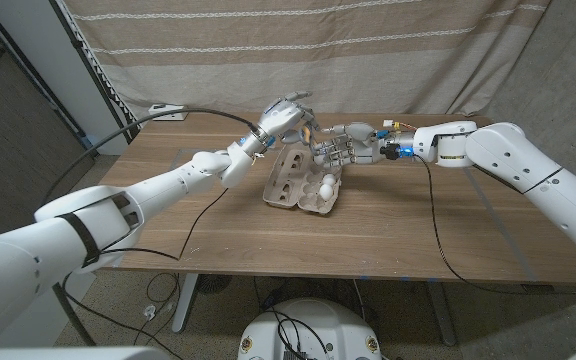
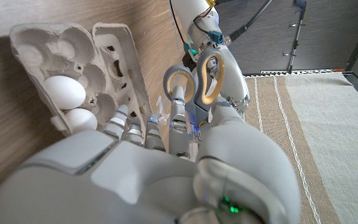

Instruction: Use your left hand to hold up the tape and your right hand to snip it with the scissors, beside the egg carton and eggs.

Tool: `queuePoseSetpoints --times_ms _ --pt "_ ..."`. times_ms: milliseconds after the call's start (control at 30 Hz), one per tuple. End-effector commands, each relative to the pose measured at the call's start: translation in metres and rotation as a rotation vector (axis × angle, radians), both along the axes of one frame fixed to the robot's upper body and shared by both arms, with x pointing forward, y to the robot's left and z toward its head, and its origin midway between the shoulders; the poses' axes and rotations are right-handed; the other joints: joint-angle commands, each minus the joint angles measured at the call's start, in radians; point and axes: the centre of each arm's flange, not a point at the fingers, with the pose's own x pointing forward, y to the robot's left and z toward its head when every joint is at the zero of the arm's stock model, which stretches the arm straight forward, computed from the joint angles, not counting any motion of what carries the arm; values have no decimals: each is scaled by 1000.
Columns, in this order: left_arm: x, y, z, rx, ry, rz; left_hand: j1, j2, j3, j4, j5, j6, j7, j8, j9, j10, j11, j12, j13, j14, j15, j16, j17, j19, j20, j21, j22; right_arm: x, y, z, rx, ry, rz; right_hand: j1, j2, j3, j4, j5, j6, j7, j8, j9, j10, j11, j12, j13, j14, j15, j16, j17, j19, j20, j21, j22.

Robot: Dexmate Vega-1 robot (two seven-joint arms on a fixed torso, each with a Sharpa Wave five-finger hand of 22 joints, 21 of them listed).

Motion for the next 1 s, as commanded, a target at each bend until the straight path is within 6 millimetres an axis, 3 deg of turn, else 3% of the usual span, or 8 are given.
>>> queuePoseSetpoints --times_ms 33,100,367,433,500,567,667,1000 --pt "-2 0 -1 -4 7 23 12 0 -1 0 7 56 46 -2 0 309 0 7 23 14 -120 2 8 9 -124 1 4 -6 4 2 -39 -115 25 -48 0 -4 30 -3 -19 -34 -4 2 -38 -24 -8 0 -28 3 -3 5 -22 1 -2 5" --pt "-2 0 -2 -1 7 27 14 -1 -1 0 7 56 46 -3 -1 309 0 6 23 15 -120 1 9 9 -124 0 4 -6 4 2 -41 -123 32 -75 1 -7 47 -2 -47 -56 -9 2 -70 -40 -13 0 -59 3 -6 5 -42 1 -6 5" --pt "-2 1 -2 -5 8 34 19 -4 -1 1 8 57 44 -7 -1 312 0 7 23 16 -120 -1 15 7 -123 -1 4 -8 8 1 -46 -125 63 -96 5 -5 59 0 -35 -90 1 1 -75 -57 -8 0 -81 3 -5 6 -61 1 -7 6" --pt "-2 1 -2 -5 5 34 20 -4 -1 2 8 57 44 -8 -1 310 0 5 21 16 -120 -1 16 6 -123 -2 3 -8 9 0 -43 -113 66 -102 6 -2 63 1 -25 -97 5 1 -70 -50 -4 -1 -86 3 -4 6 -69 0 -8 6" --pt "-2 1 -2 -6 2 31 21 -4 -1 2 8 55 43 -9 -1 310 0 4 20 16 -120 -1 17 6 -123 -2 3 -7 10 -2 -35 -88 76 -113 6 3 70 2 -23 -107 6 0 -46 -10 8 -1 -87 2 1 6 -82 0 -7 7" --pt "-2 1 -1 -8 2 30 21 -4 -1 3 8 56 43 -9 0 308 0 2 19 16 -120 -2 18 5 -123 -2 3 -7 11 -3 -40 -82 82 -120 5 6 73 3 -22 -119 6 0 -37 6 11 -1 -83 2 4 6 -87 0 -5 7" --pt "-2 1 -1 -10 1 29 22 -5 -1 3 8 57 39 -11 0 310 0 6 23 16 -120 -3 20 5 -122 -2 3 -6 12 -4 -39 -73 84 -133 3 10 79 2 -42 -140 0 0 -3 14 24 0 -70 0 9 6 -91 0 -1 7" --pt "-3 1 -1 -20 3 25 25 -6 -1 4 8 58 40 -14 0 309 0 2 21 17 -120 -5 26 5 -124 -2 3 -4 12 -7 -32 -58 73 -147 -2 18 79 0 -67 -134 1 0 34 15 33 1 -51 -1 11 5 -84 -1 6 7"
